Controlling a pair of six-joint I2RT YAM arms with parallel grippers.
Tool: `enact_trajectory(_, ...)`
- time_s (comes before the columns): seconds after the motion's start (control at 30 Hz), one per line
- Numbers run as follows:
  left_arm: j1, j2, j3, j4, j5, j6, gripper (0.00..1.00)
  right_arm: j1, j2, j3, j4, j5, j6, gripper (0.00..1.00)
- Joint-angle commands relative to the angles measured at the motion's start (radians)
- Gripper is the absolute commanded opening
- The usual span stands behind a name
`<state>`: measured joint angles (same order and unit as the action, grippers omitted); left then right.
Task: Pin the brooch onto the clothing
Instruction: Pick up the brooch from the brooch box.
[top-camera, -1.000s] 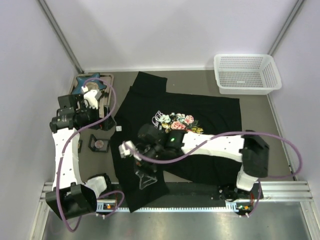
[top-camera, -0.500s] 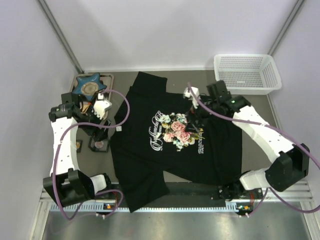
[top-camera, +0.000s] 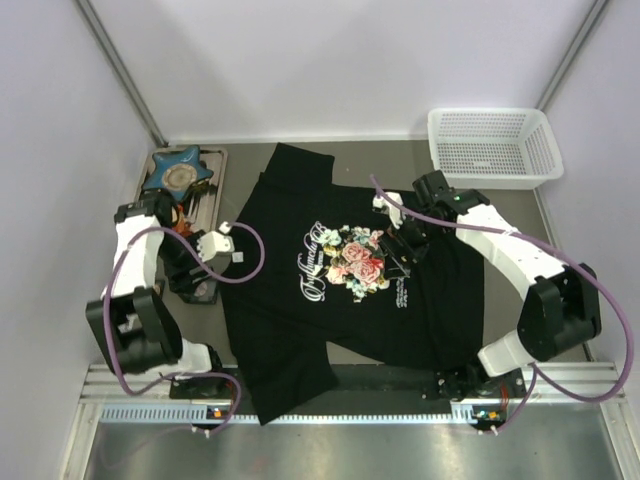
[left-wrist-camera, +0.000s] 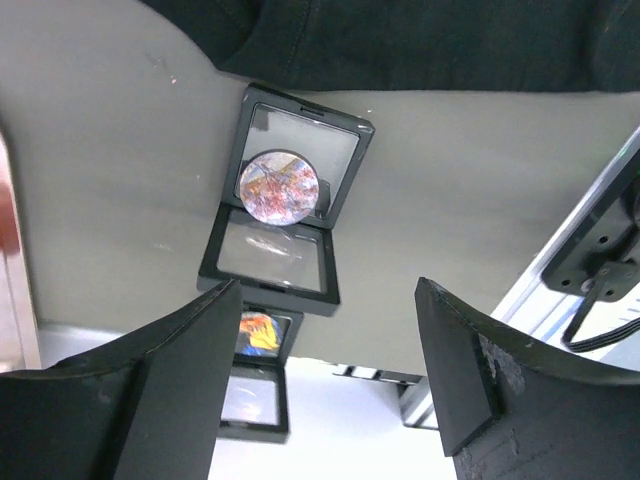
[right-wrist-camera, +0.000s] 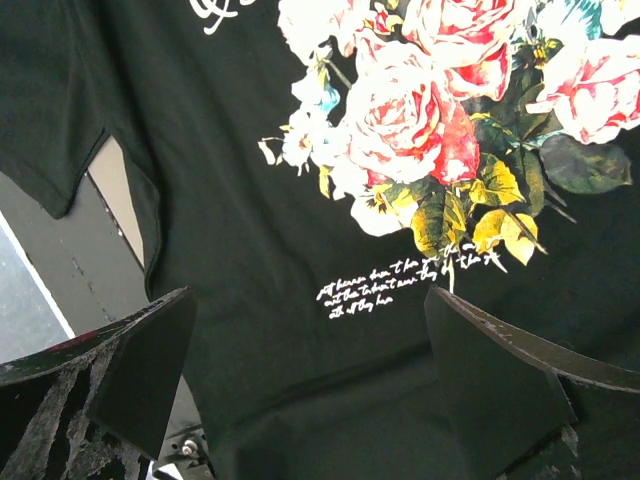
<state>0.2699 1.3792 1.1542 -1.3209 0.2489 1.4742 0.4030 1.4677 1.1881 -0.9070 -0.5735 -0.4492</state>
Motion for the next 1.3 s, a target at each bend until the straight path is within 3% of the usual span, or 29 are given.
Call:
enact_trajectory(0.0,0.005,0.112,0.033,-0.014,-0.017,0.207,0.74,-0.001,0.02,0.022,0.005,-0.026,0.01,0.99)
enact_trajectory(0.5,0.005,0.162,-0.094,0.189,0.006,0.405,0.63,-0.004,0.049,0.025,0.02,-0.031,0.061,0.99)
enact_trajectory(0.8,0.005,0.184,-0.162,0.278,0.004,0.394,0.67,-0.003,0.051,0.021,0.019,-0.037,0.083,0.99)
enact_trajectory(1.27,-0.001,0.231,-0.197,0.342,-0.003,0.377,0.64,-0.009,0.037,0.008,0.019,-0.031,0.09,0.99)
